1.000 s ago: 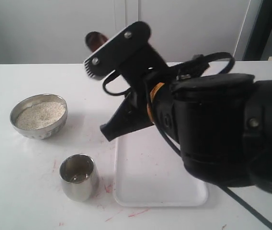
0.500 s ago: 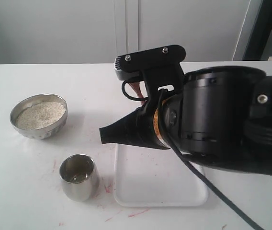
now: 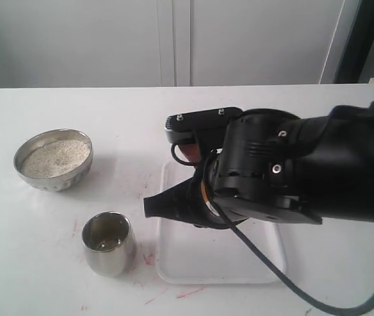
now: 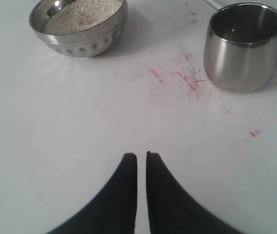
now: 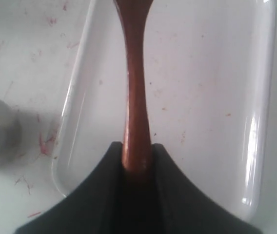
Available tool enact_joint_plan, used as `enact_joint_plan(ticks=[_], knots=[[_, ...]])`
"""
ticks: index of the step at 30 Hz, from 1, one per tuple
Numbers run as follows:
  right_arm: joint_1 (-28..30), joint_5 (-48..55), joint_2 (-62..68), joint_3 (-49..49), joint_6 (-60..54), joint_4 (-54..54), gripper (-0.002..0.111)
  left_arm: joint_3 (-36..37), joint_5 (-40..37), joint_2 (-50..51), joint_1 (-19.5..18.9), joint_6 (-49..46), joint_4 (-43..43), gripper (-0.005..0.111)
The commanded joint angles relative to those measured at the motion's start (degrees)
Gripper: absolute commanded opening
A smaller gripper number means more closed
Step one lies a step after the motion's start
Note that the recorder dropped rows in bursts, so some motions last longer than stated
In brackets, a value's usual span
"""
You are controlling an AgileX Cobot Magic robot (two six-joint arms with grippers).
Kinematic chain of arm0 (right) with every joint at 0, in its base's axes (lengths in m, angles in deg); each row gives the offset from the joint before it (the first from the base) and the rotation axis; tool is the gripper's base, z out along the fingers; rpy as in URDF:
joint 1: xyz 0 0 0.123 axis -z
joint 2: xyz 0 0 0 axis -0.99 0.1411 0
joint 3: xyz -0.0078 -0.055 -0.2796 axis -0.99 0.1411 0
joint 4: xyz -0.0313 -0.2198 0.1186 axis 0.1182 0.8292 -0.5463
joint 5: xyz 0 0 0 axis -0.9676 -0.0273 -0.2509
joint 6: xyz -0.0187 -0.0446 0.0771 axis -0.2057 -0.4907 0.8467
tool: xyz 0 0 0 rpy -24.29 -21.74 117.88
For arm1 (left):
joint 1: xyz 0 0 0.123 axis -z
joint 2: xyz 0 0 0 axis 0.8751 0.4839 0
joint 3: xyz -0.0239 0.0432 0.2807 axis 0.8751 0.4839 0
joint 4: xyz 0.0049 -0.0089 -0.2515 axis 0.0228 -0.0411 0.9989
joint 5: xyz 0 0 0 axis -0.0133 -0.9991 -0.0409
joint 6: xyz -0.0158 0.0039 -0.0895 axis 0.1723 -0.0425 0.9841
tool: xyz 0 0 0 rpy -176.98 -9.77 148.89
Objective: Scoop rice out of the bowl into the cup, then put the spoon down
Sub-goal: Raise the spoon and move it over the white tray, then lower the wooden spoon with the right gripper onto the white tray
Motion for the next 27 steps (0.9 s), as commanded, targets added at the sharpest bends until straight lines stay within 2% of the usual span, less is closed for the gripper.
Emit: enact_joint_plan(ticks=[1, 6, 16, 27], knots=[[1.3, -1.1, 2.2, 0.2, -1.2, -2.9, 0.000, 0.3, -0.1, -0.2, 0.3, -0.1, 0.6, 0.014], [3.0, -2.0, 4.8, 0.2, -4.9, -8.3, 0.000, 0.3, -0.1, -0.2, 0.3, -0.1, 0.6, 0.014], [5.0, -0.7, 5.3, 0.2, -6.9, -10.9, 0.000, 0.3, -0.1, -0.2, 0.3, -0.1, 0.6, 0.014], [6.5, -1.9, 5.3, 0.2, -16.4, -18.6, 0.000, 0.3, -0.1, -0.2, 0.3, -0.1, 0.6, 0.014]])
